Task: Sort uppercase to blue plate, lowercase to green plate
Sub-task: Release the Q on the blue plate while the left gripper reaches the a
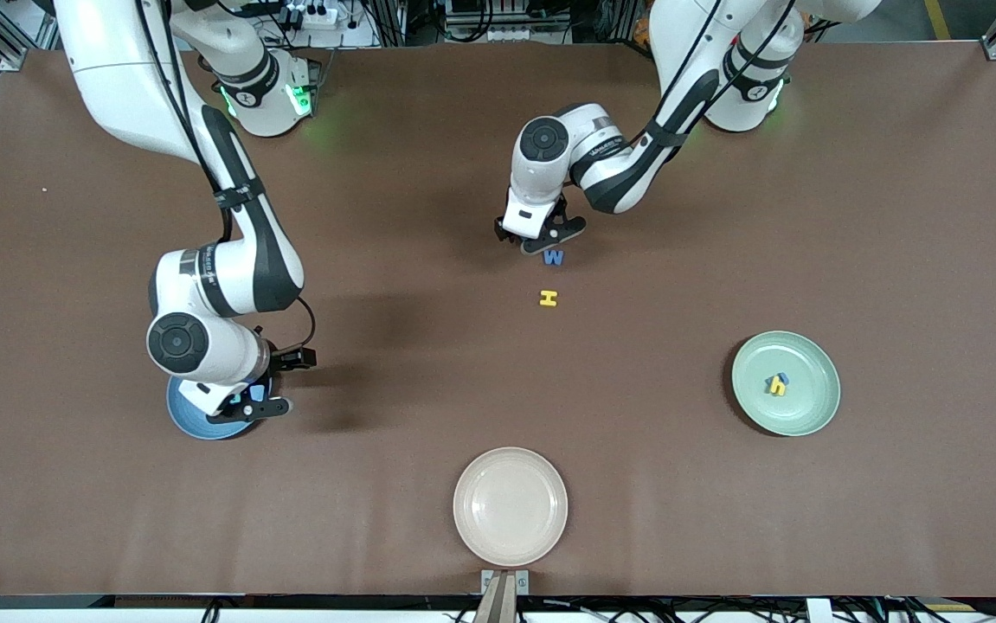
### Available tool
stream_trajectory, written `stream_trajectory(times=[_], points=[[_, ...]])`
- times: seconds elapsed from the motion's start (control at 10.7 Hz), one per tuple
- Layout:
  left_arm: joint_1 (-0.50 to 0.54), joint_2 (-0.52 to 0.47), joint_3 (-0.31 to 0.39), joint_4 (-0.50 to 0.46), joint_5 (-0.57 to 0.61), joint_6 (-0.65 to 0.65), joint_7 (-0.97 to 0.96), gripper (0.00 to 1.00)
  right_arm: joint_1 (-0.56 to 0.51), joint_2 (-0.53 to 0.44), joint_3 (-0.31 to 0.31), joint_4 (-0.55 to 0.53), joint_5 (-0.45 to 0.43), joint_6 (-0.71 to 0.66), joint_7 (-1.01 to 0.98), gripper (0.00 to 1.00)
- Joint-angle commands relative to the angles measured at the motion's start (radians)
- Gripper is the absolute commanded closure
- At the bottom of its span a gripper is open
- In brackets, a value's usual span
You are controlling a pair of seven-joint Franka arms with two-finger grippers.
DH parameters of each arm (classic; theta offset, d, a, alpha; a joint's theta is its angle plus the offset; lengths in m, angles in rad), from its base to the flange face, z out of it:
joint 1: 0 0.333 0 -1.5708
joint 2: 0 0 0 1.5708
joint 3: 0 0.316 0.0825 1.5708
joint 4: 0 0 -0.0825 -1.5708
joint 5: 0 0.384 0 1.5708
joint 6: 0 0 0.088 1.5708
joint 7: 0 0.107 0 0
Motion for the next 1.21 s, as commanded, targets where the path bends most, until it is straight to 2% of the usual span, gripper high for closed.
stream_trajectory(times=[0.0, 0.37, 0.74, 1.12], points=[[0.015, 0.002, -0.013, -0.007, 0.037, 0.021, -0.03, 0.23, -0.017, -0.017, 0.018, -0.024, 0.01, 0.0, 0.015, 0.0], [0.028, 0.013, -0.013, -0.006, 0.043, 0.021, -0.014, 0.24, -0.026, -0.009, 0.018, -0.027, 0.01, 0.005, 0.008, 0.0], [0.03, 0.024, -0.013, -0.001, 0.057, 0.022, -0.016, 0.32, -0.025, -0.006, 0.018, -0.027, 0.01, 0.007, 0.008, 0.0], [0.027, 0.027, -0.015, 0.011, 0.057, 0.021, -0.031, 0.32, -0.022, -0.009, 0.018, -0.027, 0.01, 0.004, 0.002, 0.0]])
